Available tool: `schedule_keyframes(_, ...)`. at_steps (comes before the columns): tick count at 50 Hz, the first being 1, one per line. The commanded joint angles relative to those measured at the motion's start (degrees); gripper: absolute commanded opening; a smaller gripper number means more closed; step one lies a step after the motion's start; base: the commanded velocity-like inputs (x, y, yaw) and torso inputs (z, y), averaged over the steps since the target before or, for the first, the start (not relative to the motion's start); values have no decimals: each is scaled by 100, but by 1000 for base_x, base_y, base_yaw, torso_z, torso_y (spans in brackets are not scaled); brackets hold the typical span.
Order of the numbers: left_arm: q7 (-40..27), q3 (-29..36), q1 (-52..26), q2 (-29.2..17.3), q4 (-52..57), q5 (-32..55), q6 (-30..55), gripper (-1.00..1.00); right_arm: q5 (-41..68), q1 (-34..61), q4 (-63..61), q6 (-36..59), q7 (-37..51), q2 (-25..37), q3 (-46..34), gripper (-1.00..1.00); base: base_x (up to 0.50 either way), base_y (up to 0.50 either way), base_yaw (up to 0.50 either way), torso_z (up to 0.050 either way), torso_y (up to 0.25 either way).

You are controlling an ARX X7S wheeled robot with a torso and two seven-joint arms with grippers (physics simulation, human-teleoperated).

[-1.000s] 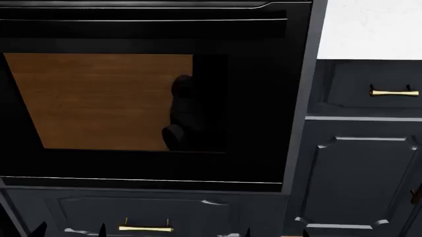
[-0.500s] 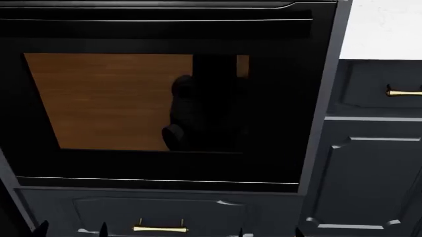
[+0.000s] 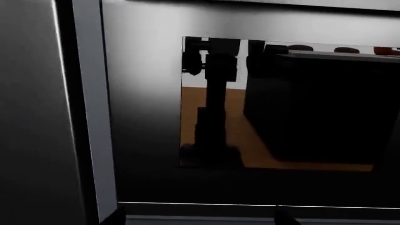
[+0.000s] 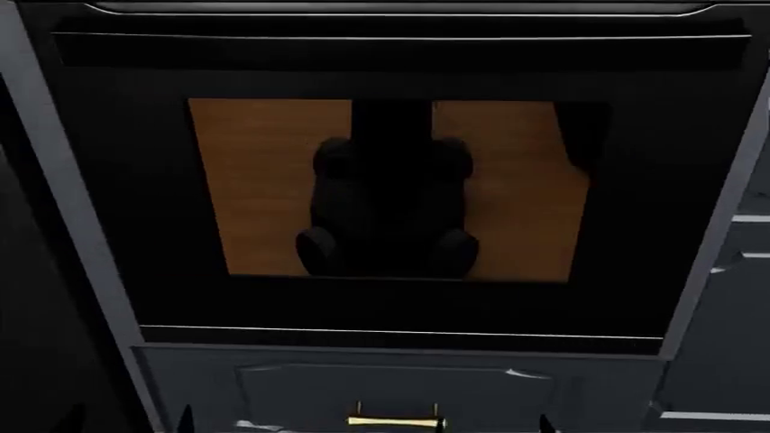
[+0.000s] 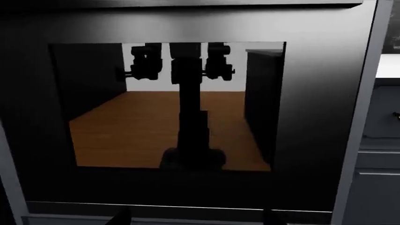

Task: Close the microwave door

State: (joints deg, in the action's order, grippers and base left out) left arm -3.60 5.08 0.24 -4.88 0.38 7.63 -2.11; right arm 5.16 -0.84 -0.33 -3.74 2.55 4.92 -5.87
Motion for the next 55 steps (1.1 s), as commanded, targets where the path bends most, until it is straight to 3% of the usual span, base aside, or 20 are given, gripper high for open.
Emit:
schedule_keyframes(1, -44, 89, -9, -78, -24, 113, -74, 100, 43, 20, 47, -47, 116, 68, -81, 100, 0, 500, 0, 0, 0)
schedule_keyframes(55, -345, 388, 4, -337, 89, 372, -46, 100, 203, 37, 46, -90, 438, 326, -402, 100, 0, 500, 0, 0, 0)
